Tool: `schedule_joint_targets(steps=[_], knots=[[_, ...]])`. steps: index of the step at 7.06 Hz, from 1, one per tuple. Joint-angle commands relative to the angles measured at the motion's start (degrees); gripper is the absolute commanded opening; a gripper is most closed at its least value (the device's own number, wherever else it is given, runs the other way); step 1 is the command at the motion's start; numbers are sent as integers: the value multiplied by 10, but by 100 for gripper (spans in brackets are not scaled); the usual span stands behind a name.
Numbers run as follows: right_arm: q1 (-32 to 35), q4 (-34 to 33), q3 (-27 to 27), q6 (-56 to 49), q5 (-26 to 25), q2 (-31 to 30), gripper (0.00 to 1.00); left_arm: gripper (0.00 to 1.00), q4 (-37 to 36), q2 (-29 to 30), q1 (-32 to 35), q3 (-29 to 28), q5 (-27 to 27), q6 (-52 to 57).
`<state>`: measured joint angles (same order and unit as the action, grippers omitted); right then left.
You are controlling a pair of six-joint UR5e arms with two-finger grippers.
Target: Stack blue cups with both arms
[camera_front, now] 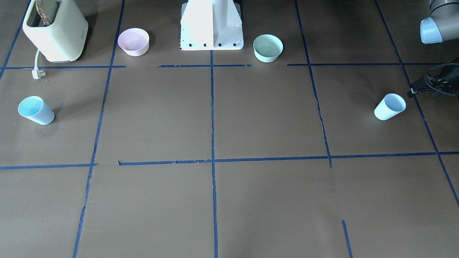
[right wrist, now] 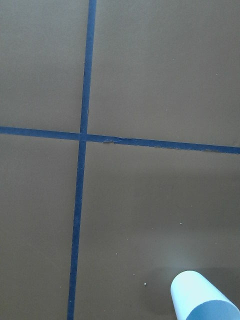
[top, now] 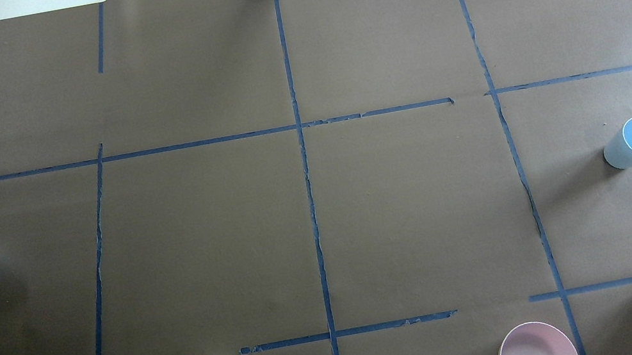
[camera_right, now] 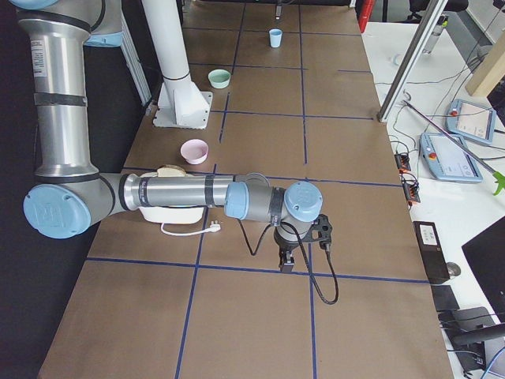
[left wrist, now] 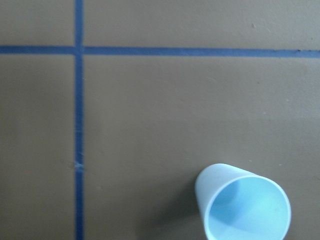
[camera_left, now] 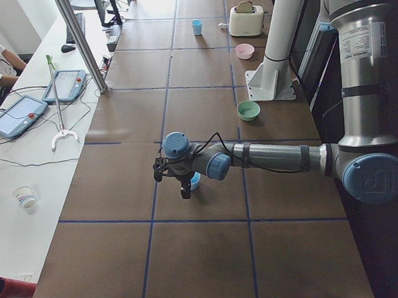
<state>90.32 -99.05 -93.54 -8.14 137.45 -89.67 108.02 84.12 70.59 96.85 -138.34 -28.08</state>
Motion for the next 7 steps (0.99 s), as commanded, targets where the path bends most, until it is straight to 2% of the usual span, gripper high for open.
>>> schedule_joint_targets(steps=[1, 5, 7], knots=[[-4, 0, 0, 0, 7, 0, 100, 100, 4, 4, -19, -6, 14, -14], [-24, 0, 1, 0, 7, 0, 100, 99, 4, 24, -43, -45, 18, -15], [-36, 0, 1, 0, 7, 1, 100, 94, 5, 30, -59, -56, 18, -15]])
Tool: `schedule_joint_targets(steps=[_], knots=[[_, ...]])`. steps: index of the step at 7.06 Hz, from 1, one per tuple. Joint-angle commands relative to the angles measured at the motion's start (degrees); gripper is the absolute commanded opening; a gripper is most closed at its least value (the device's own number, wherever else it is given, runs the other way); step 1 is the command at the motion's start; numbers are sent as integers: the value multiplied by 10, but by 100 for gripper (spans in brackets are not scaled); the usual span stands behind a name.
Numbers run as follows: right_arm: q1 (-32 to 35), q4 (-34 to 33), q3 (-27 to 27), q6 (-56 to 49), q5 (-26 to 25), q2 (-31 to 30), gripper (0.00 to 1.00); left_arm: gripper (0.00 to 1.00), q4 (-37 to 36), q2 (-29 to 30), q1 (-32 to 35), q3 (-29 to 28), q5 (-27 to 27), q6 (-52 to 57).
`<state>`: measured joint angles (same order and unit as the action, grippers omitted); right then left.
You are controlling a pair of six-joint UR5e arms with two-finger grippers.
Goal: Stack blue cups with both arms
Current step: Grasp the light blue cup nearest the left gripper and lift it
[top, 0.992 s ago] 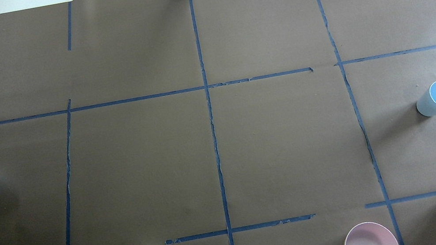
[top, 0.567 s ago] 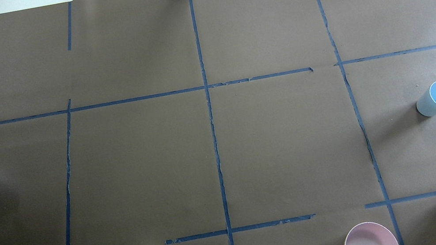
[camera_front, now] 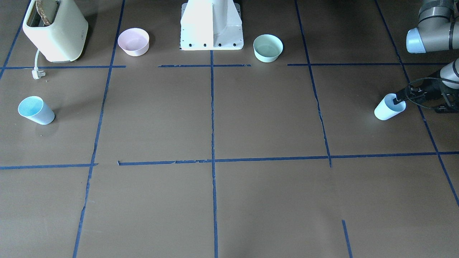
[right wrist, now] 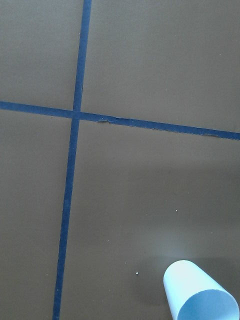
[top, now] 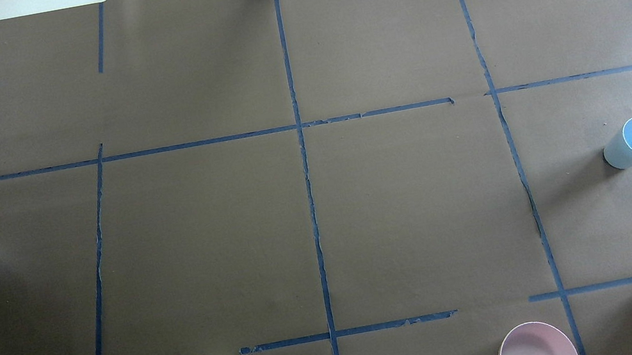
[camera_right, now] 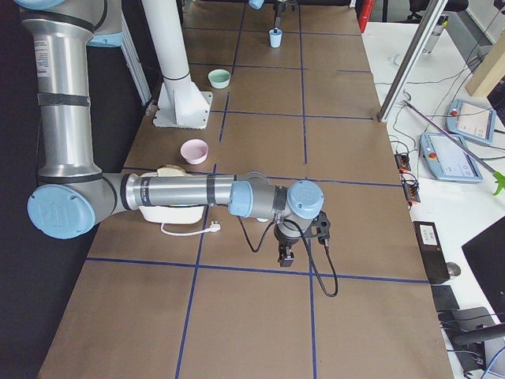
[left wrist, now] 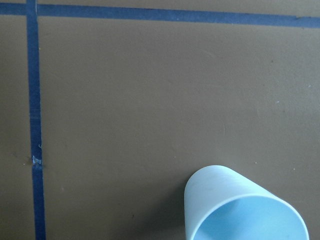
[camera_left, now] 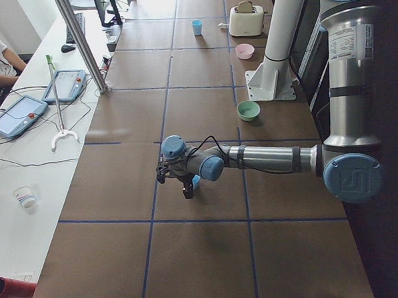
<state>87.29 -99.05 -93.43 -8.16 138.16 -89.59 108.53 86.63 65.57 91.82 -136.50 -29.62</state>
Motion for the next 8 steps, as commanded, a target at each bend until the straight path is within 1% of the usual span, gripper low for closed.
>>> schedule_joint_targets(steps=[1, 2, 3, 4, 5, 6, 7, 8], knots=[[-6, 0, -1, 2, 0, 1, 100, 80, 0, 5, -10, -11, 0, 0], [-7, 0, -1, 2, 0, 1, 100, 58, 0, 6, -11, -12, 0, 0], [-8, 0, -1, 2, 0, 1, 100, 37, 0, 9, -15, -13, 0, 0], [-8, 0, -1, 2, 0, 1, 100, 23, 0, 11, -15, -12, -1, 0], [-8, 1, -1, 2, 0, 1, 100, 12, 0, 20, -17, -10, -1, -19], [-8, 9, -1, 3, 1, 1, 100, 6, 0, 51, -21, 15, -4, -86], [-8, 12, -1, 3, 9, 1, 100, 5, -4, 97, -27, 57, -5, -172], [-8, 16, -1, 3, 14, 0, 100, 4, -8, 146, -62, 92, -4, -262]])
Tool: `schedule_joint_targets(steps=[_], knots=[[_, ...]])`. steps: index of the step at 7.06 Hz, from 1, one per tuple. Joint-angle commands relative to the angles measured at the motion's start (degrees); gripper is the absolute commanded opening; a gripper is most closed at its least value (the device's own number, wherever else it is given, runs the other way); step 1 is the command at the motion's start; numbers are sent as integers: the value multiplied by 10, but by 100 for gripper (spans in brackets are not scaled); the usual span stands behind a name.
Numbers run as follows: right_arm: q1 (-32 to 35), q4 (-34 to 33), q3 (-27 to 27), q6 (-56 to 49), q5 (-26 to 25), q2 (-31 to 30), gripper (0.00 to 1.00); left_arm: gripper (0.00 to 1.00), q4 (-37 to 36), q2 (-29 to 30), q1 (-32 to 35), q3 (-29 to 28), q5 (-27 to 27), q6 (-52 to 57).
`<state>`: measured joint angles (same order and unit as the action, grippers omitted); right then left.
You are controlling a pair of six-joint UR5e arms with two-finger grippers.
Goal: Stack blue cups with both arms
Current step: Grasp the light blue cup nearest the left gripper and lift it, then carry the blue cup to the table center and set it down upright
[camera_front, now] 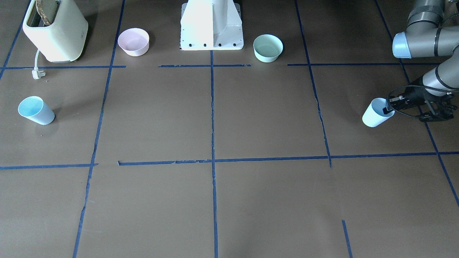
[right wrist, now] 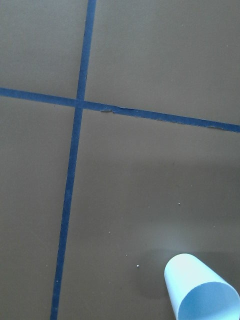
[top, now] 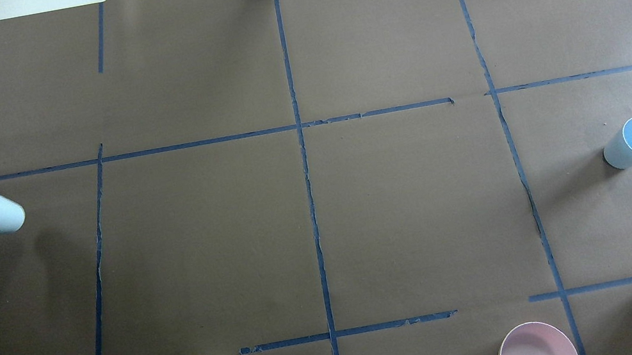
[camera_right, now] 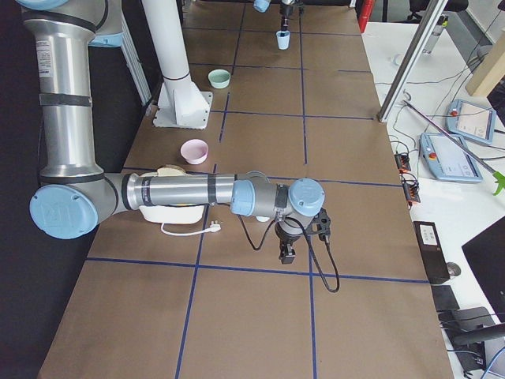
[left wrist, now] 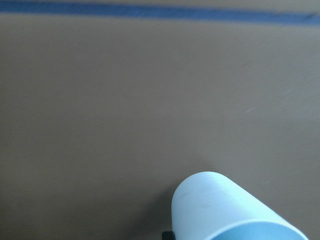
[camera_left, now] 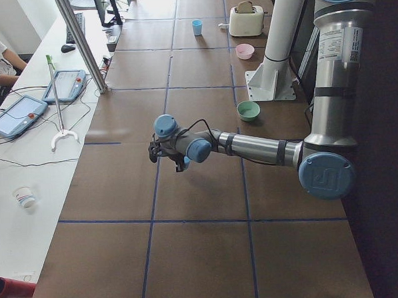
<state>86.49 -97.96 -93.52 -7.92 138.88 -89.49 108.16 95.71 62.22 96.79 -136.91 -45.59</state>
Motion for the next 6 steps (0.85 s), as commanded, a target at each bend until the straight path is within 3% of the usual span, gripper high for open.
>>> schedule_joint_targets(steps=[1, 2, 4, 5, 6], knots=[[0, 6, -1, 0, 7, -1, 100, 4, -7, 145, -97, 39, 5, -227], [0, 6, -1, 1, 7, -1, 100, 4, -17, 216, -177, 26, 29, -334], [0, 7, -1, 1, 30, 0, 100, 4, -97, 378, -261, -70, 156, -377], [-1, 11, -1, 1, 32, 0, 100, 4, -105, 422, -264, -122, 166, -377], [-2, 14, -1, 2, 32, -1, 100, 4, -104, 421, -281, -128, 168, -376]])
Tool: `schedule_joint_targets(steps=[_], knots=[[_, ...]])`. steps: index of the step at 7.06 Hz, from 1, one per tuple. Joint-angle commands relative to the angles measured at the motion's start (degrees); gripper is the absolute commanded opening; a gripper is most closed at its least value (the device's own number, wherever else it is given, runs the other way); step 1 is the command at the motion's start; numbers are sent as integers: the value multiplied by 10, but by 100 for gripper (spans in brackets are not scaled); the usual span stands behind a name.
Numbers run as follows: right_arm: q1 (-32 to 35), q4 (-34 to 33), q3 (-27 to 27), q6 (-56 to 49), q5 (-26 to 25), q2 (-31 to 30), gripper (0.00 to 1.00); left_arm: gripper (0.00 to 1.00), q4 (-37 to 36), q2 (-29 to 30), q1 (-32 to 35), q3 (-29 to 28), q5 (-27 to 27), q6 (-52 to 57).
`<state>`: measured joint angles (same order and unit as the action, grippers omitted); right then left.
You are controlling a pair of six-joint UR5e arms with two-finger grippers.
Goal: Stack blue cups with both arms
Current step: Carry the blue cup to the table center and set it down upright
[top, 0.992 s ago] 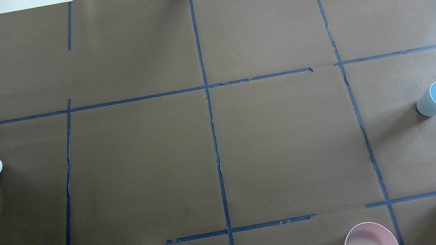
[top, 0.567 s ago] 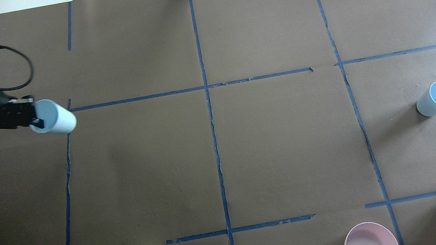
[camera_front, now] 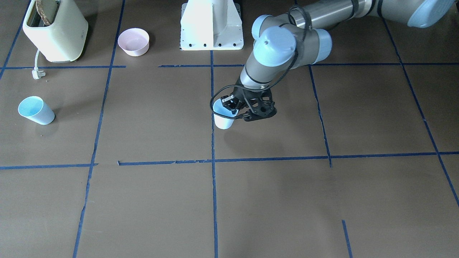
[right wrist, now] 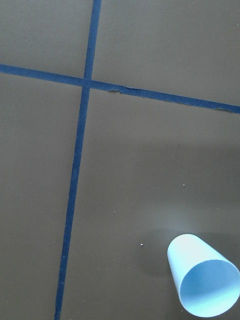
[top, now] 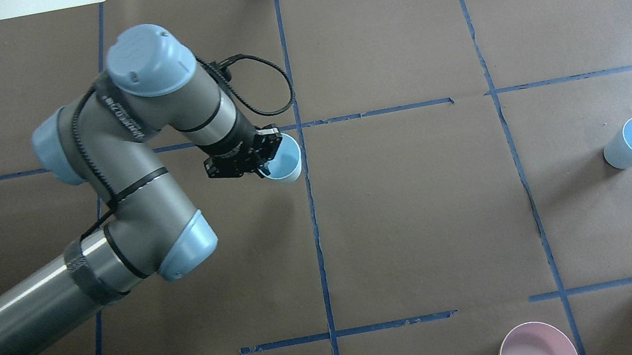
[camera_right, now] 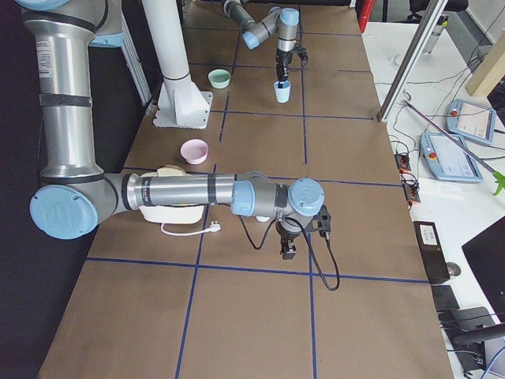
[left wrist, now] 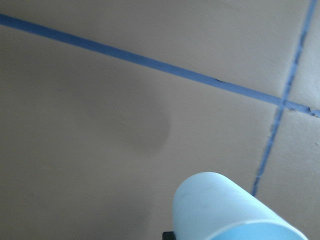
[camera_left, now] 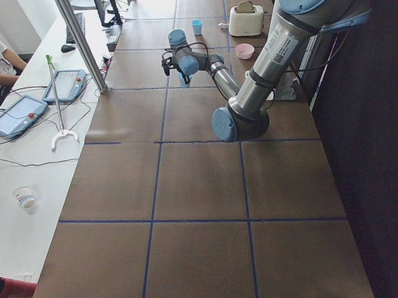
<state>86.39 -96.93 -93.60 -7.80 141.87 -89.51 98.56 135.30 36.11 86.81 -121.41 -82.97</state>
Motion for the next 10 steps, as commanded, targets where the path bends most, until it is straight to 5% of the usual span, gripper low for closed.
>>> schedule_joint_targets(steps=[1, 5, 7, 8, 10], knots=[[-2, 3, 0, 1, 2, -1, 100, 4, -7, 26, -38, -37, 38, -1], [-2, 3, -1, 1, 2, -1, 100, 10, -4, 15, -54, -37, 50, 0], [-30, 4, -16, 2, 1, 2, 100, 78, -5, 15, -53, -31, 50, -1], [-55, 4, -37, 14, -3, 0, 100, 100, -3, 15, -47, -5, 50, -3], [-103, 42, -64, 136, -12, -3, 100, 100, -4, 10, -22, 26, 58, -5]])
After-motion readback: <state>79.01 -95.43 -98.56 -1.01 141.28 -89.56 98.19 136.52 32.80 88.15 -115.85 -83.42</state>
